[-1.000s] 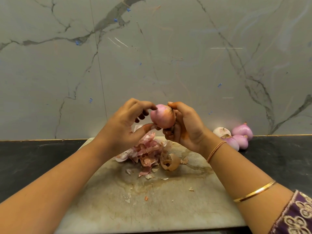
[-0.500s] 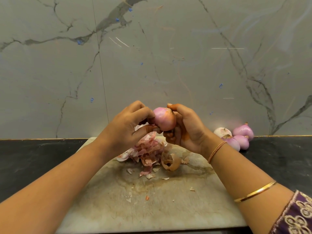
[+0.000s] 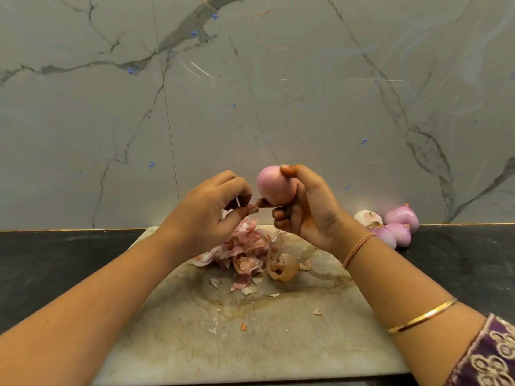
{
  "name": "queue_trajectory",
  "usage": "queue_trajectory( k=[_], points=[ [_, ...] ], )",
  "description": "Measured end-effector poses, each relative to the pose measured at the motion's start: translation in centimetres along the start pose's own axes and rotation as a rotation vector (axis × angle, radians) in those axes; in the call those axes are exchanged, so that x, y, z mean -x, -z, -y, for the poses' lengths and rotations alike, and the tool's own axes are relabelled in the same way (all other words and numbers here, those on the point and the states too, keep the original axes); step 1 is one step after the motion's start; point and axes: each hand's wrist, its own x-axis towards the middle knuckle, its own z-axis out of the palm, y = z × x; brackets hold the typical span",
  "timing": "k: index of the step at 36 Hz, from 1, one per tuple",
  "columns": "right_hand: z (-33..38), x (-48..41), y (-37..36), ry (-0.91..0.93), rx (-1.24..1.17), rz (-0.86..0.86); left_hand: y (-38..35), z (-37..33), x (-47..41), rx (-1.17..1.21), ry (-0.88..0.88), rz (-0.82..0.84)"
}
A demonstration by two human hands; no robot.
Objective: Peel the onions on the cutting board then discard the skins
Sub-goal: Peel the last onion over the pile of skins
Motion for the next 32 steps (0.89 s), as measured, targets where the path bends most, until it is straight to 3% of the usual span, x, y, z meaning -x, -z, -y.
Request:
queue_trajectory(
  k=[6, 13, 21, 32],
  points=[
    [0.15, 0.08, 0.22, -0.039, -0.032, 0.003, -0.03, -0.23, 0.19, -0.028, 0.06, 0.048],
    [-0.33, -0.01, 0.07, -0.041, -0.022, 0.011, -0.03, -0.17, 0.08, 0.001, 0.099, -0.061],
    [-0.58, -0.1, 0.05, 0.07, 0.222, 0.111, 0.13, 0.16, -0.09, -0.046, 0.057, -0.036],
    [-0.78, -0.29, 0.04, 0.295, 0.433, 0.087, 0.09, 0.03, -0.27, -0.041, 0.075, -0.051]
  ],
)
